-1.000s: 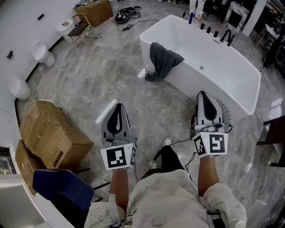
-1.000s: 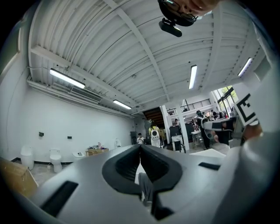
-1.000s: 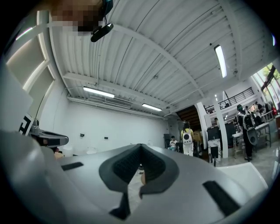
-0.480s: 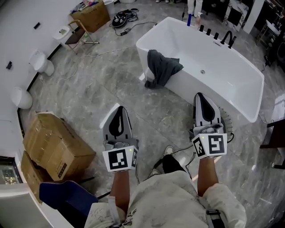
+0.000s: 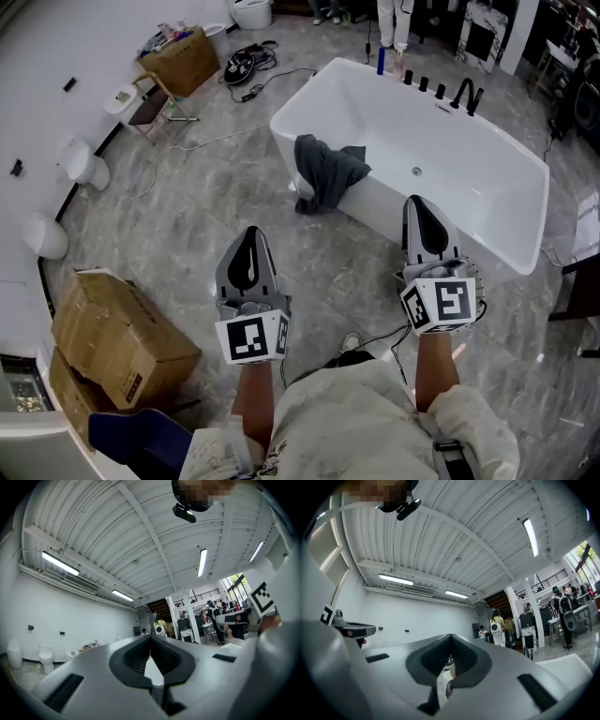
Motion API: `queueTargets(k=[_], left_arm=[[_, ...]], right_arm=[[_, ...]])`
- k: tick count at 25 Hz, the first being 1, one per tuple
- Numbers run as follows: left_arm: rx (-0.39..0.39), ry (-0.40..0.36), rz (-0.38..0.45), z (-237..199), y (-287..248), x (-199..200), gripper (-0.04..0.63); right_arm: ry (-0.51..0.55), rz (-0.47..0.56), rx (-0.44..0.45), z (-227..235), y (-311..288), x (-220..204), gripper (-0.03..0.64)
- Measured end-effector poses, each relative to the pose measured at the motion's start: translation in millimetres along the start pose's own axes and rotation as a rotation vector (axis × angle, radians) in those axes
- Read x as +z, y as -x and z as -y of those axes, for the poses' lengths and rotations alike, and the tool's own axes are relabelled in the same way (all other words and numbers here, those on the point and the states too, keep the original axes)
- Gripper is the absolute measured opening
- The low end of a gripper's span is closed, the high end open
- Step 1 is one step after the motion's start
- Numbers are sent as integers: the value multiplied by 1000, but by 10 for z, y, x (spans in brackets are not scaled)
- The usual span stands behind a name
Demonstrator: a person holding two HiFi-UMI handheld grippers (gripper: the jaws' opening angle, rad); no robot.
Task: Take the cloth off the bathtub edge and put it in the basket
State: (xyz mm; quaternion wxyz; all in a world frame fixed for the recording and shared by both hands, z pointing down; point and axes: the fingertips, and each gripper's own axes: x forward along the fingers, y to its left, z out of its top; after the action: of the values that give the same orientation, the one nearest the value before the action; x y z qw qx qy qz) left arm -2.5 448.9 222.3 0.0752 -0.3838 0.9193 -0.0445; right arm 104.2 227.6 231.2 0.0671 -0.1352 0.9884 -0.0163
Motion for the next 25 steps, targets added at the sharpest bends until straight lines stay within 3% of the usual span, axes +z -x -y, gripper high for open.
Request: queueTargets(k=[9, 13, 19, 25], left_arm=[[-16, -9, -6, 119, -391, -56, 5], [-30, 15, -13, 34, -577, -220, 5], [-71, 57, -5, -237, -999, -448, 5], [-84, 59, 17, -804, -1506, -478, 5]], right_arm=[[-64, 48, -52, 352, -224, -73, -12], [-22, 62, -37, 286, -379, -150, -12], [72, 57, -27, 52, -841, -255, -12], [110, 50, -51, -193, -1577, -205, -12]])
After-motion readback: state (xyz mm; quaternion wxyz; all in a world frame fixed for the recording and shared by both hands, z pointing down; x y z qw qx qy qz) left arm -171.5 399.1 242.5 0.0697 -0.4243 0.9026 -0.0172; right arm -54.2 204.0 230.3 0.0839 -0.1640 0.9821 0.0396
